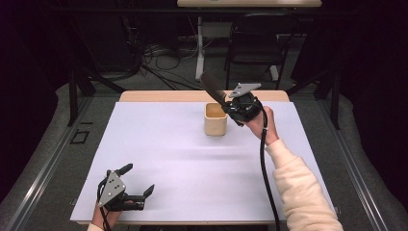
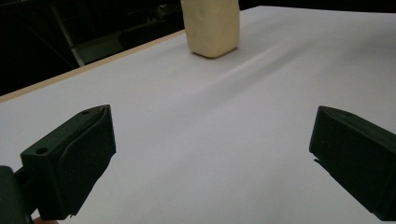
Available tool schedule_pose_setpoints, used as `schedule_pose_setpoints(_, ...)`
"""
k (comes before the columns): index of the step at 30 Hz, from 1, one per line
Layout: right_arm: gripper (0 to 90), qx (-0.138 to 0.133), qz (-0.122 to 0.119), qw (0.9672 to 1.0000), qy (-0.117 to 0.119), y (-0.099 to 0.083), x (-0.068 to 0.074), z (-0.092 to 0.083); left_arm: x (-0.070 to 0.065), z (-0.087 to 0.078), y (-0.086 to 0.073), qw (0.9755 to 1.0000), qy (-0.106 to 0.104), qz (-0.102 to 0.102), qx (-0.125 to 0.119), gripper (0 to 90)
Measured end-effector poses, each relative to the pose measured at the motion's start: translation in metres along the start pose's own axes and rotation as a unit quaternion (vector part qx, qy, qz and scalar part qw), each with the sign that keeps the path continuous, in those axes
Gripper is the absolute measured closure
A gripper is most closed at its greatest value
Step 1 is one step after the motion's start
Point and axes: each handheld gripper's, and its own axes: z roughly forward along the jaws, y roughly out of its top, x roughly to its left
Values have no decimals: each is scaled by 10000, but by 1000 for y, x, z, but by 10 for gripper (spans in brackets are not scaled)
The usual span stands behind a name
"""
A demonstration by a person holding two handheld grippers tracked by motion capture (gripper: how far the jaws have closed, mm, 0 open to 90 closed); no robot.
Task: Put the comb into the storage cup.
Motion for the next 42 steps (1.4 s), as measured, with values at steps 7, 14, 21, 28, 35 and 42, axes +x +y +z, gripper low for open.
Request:
schedule_pose_setpoints(7, 725, -36, 10, 10000, -20, 6, -3, 5, 0, 0, 0, 10000, 10, 1, 8, 3)
schedule_pose_setpoints(14, 725, -31, 48, 10000, -25, 8, -4, 11, 0, 0, 0, 10000, 6, -12, -5, 3)
schedule_pose_setpoints(21, 725, -40, 106, 9999, -26, 10, -9, 19, 0, 0, 0, 10000, 0, -4, 4, 3)
schedule_pose_setpoints(28, 725, -108, 172, 9998, -38, 14, -12, 24, 0, 0, 0, 10000, 4, 1, 20, 3)
schedule_pose_setpoints(35, 724, -209, 213, 9996, -23, 22, -11, 27, 0, 0, 0, 10000, 3, -1, 19, 3)
schedule_pose_setpoints(42, 724, -264, 208, 9994, -37, 28, -10, 28, 0, 0, 0, 10000, 3, -13, 12, 3)
